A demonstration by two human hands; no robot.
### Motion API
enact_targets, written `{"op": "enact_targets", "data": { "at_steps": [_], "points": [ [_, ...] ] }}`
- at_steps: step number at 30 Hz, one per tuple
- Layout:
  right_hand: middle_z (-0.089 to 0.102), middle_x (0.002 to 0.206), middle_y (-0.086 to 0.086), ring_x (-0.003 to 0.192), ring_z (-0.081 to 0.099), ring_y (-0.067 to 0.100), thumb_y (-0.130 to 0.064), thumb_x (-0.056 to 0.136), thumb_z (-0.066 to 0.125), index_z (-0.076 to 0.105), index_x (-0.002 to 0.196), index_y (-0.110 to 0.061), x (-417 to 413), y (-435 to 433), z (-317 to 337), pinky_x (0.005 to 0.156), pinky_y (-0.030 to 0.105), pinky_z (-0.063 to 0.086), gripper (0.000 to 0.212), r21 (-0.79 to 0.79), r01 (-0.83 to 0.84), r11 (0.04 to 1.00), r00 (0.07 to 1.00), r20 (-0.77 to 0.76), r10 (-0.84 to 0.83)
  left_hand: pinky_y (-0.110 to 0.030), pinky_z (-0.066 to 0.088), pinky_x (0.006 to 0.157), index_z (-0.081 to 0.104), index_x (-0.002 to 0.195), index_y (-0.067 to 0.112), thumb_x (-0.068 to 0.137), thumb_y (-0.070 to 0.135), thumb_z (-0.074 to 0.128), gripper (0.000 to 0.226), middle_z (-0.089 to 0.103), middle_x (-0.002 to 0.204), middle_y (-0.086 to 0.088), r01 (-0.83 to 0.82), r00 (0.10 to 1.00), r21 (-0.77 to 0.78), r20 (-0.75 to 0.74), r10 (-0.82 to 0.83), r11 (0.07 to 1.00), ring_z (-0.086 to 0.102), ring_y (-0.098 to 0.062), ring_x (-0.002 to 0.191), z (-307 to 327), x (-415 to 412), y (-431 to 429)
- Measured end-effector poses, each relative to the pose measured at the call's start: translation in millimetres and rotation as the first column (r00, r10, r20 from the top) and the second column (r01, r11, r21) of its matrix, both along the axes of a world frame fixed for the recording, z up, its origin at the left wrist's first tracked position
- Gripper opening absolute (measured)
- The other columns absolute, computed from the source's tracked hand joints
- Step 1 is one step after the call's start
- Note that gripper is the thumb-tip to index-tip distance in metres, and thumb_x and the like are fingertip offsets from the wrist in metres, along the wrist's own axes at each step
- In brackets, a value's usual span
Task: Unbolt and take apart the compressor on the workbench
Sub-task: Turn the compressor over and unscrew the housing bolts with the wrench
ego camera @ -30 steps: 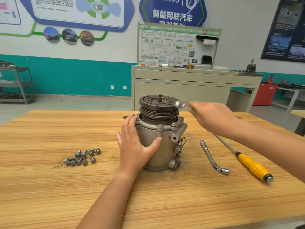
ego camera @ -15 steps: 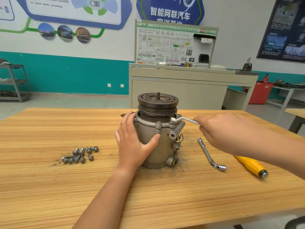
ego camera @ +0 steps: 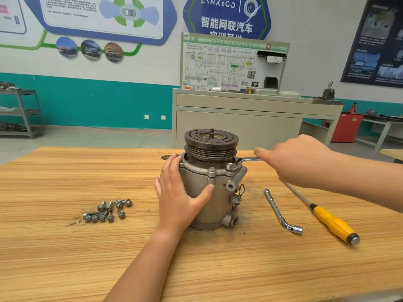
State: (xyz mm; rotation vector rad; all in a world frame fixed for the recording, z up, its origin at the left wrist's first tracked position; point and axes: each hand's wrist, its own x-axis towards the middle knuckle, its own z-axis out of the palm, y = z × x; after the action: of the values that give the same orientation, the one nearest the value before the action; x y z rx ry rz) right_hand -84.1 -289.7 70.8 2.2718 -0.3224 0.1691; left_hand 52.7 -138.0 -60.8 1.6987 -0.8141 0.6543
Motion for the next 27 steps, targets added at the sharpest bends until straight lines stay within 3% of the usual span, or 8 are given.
{"op": "enact_targets", "data": {
  "at_steps": [2,5,7,12,15,17,22,27],
  "points": [
    [0.041,0.064,-0.005,0.054,0.043,0.014,-0.004,0.091,0.043,0.039,0.118,-0.017,19.6,-6.2,-5.9,0.048,0.025,0.029,0.03,0.046,0.017,0.999,0.999,0.033,-0.018,-0.062,0.023,0.107,0.036,0.138,0.009,0.067,0.061,0.051,0.089,0.035,0.144,-0.005,0.001,1.0,-0.005,0.005,-0.001,1.0,0.031,-0.017,0.133,-1.1,0.8,-0.5],
    [0.06,0.088,0.0,0.083,0.059,0.021,-0.002,0.09,0.044,0.046,0.11,-0.013,44.1,-11.8,-22.7,0.066,0.026,0.034,0.023,0.118,-0.054,0.991,0.991,0.132,0.038,-0.062,0.023,0.107,0.035,0.139,0.01,0.067,0.061,0.051,0.09,0.035,0.144,-0.004,0.005,1.0,-0.007,0.009,-0.005,1.0,0.028,-0.009,0.131,-1.8,2.3,-1.1],
    [0.063,0.099,0.001,0.089,0.06,0.022,-0.005,0.091,0.043,0.049,0.108,-0.012,52.2,-15.0,-33.3,0.067,0.025,0.035,0.019,0.146,-0.1,0.984,0.982,0.173,0.075,-0.062,0.023,0.106,0.034,0.139,0.01,0.067,0.061,0.052,0.09,0.034,0.144,-0.004,0.007,1.0,-0.013,0.012,-0.007,1.0,0.025,-0.004,0.129,-1.3,2.8,-1.2],
    [0.064,0.093,0.001,0.082,0.061,0.022,-0.021,0.099,0.036,0.052,0.111,-0.014,32.1,-17.9,-36.3,0.064,0.03,0.047,0.021,0.341,-0.165,0.925,0.944,0.328,0.048,-0.063,0.025,0.105,0.035,0.138,0.008,0.067,0.06,0.052,0.089,0.034,0.142,-0.004,0.009,1.0,-0.007,0.019,-0.009,1.0,0.027,-0.011,0.131,-1.1,3.5,-0.3],
    [0.055,0.072,-0.008,0.064,0.054,0.013,-0.028,0.098,0.034,0.048,0.118,-0.017,-2.3,-9.8,-32.0,0.052,0.025,0.039,0.026,0.498,-0.348,0.795,0.868,0.492,0.072,-0.063,0.025,0.105,0.035,0.138,0.009,0.067,0.06,0.052,0.089,0.03,0.14,0.004,0.013,1.0,-0.016,0.021,-0.013,1.0,0.024,-0.006,0.13,-0.4,3.7,-1.1],
    [0.051,0.065,-0.01,0.059,0.05,0.009,-0.029,0.097,0.034,0.045,0.122,-0.023,-24.9,0.0,-27.3,0.051,0.026,0.038,0.028,0.529,-0.349,0.773,0.882,0.464,0.081,-0.063,0.025,0.106,0.034,0.139,0.009,0.067,0.06,0.052,0.09,0.028,0.139,0.006,0.014,1.0,-0.018,0.012,-0.014,1.0,0.024,-0.005,0.129,0.3,2.4,-1.1],
    [0.058,0.077,-0.007,0.073,0.055,0.015,-0.028,0.099,0.027,0.033,0.131,-0.035,-47.8,16.1,-24.4,0.067,0.034,0.05,0.034,0.571,-0.086,0.817,0.976,0.211,-0.045,-0.063,0.023,0.107,0.033,0.14,0.009,0.067,0.061,0.051,0.091,0.031,0.145,-0.005,0.02,1.0,-0.005,-0.017,-0.02,1.0,0.026,-0.014,0.133,0.3,-1.0,0.2],
    [0.056,0.075,-0.006,0.074,0.055,0.017,-0.021,0.098,0.028,0.037,0.127,-0.032,-46.1,17.9,-22.1,0.067,0.035,0.05,0.033,0.564,-0.047,0.825,0.979,0.19,-0.075,-0.062,0.023,0.107,0.033,0.14,0.009,0.067,0.06,0.05,0.091,0.032,0.145,-0.006,0.019,1.0,-0.01,-0.02,-0.019,1.0,0.026,-0.01,0.132,-0.4,-0.6,0.0]
  ]
}}
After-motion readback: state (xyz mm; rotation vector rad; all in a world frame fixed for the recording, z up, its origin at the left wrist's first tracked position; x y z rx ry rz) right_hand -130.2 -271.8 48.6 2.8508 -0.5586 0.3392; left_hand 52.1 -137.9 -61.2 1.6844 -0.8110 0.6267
